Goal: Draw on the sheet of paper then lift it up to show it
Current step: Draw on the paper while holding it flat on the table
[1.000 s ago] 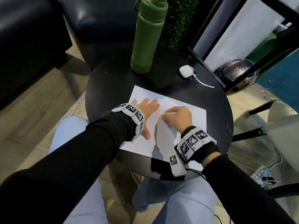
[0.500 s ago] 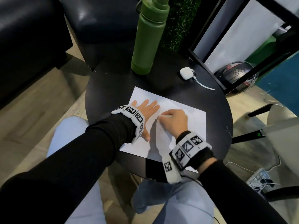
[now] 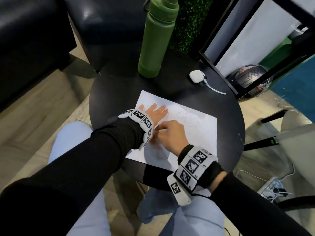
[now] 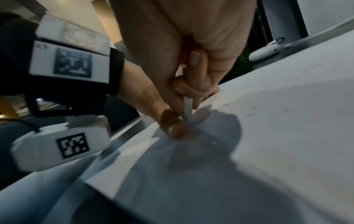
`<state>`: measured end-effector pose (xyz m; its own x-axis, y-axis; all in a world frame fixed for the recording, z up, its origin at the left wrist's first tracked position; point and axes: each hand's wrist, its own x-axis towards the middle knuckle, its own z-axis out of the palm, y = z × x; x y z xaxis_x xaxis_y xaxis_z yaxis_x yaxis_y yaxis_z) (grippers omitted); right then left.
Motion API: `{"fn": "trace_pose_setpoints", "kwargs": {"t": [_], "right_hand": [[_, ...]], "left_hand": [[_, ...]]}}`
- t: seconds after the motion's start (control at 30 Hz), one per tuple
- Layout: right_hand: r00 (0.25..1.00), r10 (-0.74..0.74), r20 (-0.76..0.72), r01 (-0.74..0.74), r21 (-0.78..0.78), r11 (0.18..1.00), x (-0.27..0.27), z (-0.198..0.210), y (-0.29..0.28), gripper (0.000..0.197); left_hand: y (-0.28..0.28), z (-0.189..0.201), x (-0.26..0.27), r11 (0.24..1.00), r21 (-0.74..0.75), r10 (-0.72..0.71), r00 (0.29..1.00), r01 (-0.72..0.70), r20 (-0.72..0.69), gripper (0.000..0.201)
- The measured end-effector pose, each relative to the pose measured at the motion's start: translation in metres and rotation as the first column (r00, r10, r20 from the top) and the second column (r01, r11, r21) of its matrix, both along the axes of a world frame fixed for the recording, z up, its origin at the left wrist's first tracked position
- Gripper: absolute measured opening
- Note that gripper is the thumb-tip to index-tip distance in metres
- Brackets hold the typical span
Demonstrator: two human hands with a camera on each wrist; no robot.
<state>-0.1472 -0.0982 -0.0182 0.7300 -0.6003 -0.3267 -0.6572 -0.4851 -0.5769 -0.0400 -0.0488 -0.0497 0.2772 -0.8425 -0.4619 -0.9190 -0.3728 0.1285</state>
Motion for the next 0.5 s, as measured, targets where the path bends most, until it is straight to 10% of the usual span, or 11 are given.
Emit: {"fn": "trace_pose_setpoints", "kwargs": {"t": [0.2, 0.5], "right_hand": [[0.976, -0.201, 0.079, 0.207, -0.071, 0.976, 0.008, 0.003, -0.033, 0.015], [0.991, -0.125, 0.051, 0.128, -0.069, 0.989, 0.005, 0.003, -0.029, 0.016]], "left_hand": [[0.003, -0.002, 0.001, 1.0, 0.017, -0.016, 0.999, 0.016, -0.049, 0.133], [0.002, -0.002, 0.001, 1.0, 0.002, -0.003, 0.999, 0.003, -0.043, 0.129]]}}
